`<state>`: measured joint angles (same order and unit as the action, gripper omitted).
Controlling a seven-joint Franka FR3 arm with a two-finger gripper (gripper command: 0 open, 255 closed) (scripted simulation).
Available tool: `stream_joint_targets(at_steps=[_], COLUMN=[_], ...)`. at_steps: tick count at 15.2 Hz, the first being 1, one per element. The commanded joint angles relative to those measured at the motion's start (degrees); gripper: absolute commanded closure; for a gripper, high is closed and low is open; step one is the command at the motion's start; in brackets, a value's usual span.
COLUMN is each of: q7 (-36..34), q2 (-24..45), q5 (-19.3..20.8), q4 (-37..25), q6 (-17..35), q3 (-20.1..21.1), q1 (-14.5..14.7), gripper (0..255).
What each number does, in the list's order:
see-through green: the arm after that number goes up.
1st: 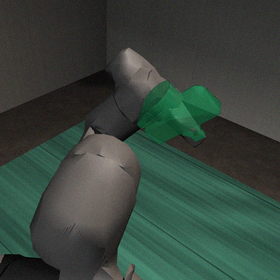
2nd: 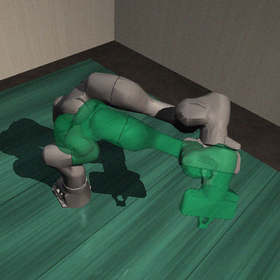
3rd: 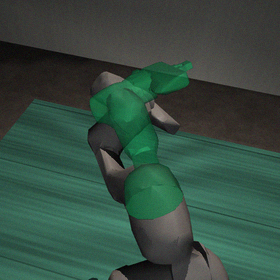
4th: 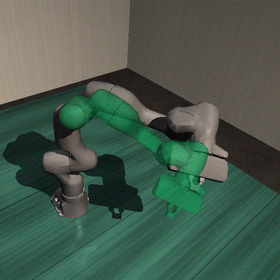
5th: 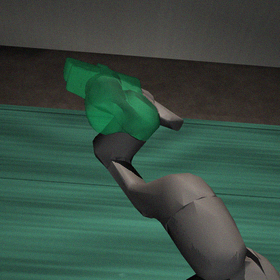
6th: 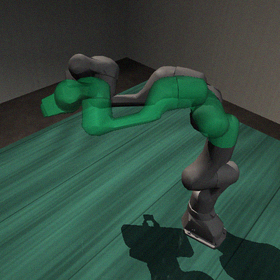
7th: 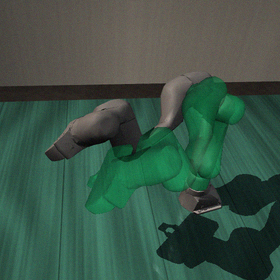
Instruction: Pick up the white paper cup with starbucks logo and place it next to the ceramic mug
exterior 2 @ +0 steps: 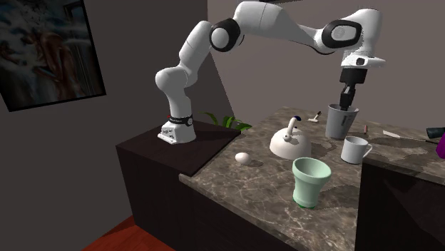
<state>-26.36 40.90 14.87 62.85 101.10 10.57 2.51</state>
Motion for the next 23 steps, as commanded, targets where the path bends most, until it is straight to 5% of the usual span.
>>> stream_joint_targets(at_steps=[1, 23], q7=[-0.3, -2.7], q2=[-0.1, 5.0], q5=[0.1, 1.5], q4=[1.6, 10.0], q6=[1.5, 14.8], q3=[0.0, -0.8], q1=[-0.1, -0.4], gripper=[255, 255])
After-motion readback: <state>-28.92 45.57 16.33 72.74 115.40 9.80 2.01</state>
